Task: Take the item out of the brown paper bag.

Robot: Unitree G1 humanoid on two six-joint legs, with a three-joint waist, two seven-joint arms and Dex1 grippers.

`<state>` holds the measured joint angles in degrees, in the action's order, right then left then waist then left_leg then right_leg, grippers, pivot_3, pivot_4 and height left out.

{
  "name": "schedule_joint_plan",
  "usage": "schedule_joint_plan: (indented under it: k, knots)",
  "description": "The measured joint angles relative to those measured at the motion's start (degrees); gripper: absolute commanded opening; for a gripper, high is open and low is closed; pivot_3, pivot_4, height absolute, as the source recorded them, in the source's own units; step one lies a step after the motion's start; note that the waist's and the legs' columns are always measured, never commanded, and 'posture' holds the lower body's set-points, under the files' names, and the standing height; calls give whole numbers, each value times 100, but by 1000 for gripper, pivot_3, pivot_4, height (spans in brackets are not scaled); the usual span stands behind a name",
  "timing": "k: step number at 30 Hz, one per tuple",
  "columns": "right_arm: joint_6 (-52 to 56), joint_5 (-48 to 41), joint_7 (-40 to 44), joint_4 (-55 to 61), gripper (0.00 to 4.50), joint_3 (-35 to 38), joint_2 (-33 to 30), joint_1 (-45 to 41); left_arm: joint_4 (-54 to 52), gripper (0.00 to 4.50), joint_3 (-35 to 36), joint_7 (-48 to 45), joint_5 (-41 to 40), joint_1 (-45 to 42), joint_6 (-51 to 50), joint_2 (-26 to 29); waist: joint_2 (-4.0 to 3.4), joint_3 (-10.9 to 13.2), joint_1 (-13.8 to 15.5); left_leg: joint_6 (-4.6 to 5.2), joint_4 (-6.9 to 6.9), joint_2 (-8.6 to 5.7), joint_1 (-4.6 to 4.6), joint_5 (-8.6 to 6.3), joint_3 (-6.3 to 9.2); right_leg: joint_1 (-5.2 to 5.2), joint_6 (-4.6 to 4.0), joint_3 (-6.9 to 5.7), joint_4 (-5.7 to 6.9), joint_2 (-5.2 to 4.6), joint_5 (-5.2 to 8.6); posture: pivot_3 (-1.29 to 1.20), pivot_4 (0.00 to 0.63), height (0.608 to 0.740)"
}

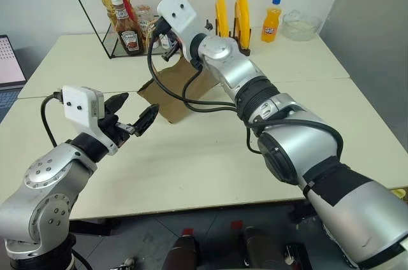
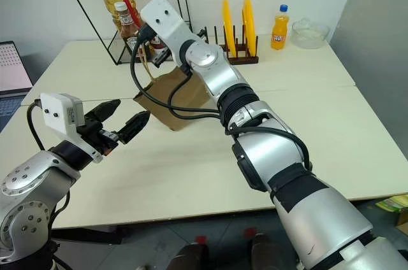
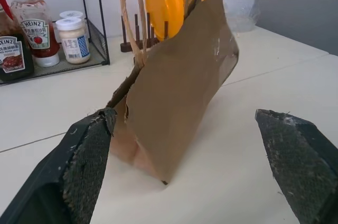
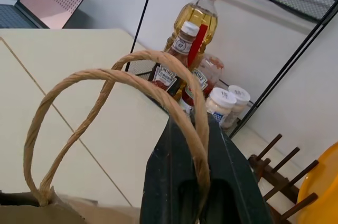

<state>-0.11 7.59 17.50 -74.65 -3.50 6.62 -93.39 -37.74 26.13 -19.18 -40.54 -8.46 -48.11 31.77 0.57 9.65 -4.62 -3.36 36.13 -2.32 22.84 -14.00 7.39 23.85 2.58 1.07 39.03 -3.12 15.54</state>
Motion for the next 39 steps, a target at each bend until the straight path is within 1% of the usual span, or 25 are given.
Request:
schedule_joint_plan:
  k: [5, 10, 14, 18, 25, 32, 39]
  knots:
    - [48, 95, 112, -1, 27, -106, -75, 144, 7, 4500, -59, -4, 14, 1, 97, -1, 1, 0, 1, 0, 0, -1, 0, 0, 0, -1, 0, 0, 0, 0, 0, 0, 150, 740]
    - [96, 249, 589, 55, 27, -294, -267, 286, 137, 4500, -122, -23, 44, -16, 236, 0, 1, -1, -6, 0, 0, 1, -2, 0, -1, -1, 0, -1, 0, 2, 0, 0, 150, 740]
    - [444, 236, 1312, 693, 27, -454, -378, 497, 341, 4500, -293, -63, 132, -87, 363, 1, 1, -1, -10, 0, -1, 1, -2, 0, 1, -1, 0, -2, 0, 2, 0, 0, 150, 740]
    - [970, 215, 1610, 1399, 27, -473, -405, 791, 461, 4500, -374, -149, 179, -133, 500, 2, 1, -1, -8, 0, -1, 1, -1, 0, 3, -1, 0, -2, 0, 2, 0, 0, 150, 740]
    - [1735, 212, 1569, 2188, 27, -475, -431, 1204, 689, 4500, -469, -192, 294, -224, 652, 43, 2, -1, -5, 0, 0, 1, -2, 0, 3, 0, 0, -1, 1, 1, 0, 0, 150, 740]
    - [2324, 200, 1581, 3002, 27, -517, -602, 1512, 806, 4500, -532, -270, 361, -225, 760, 52, 2, -1, -1, 0, 0, 1, -1, 0, 4, 0, 0, -3, 0, 1, 0, 0, 150, 740]
    - [3256, -26, 1658, 4056, 27, -555, -672, 1753, 868, 4500, -561, -278, 385, -225, 855, 56, 2, -1, -1, 0, 0, 1, 0, 0, 6, 1, 0, -2, 1, 0, 0, 0, 150, 740]
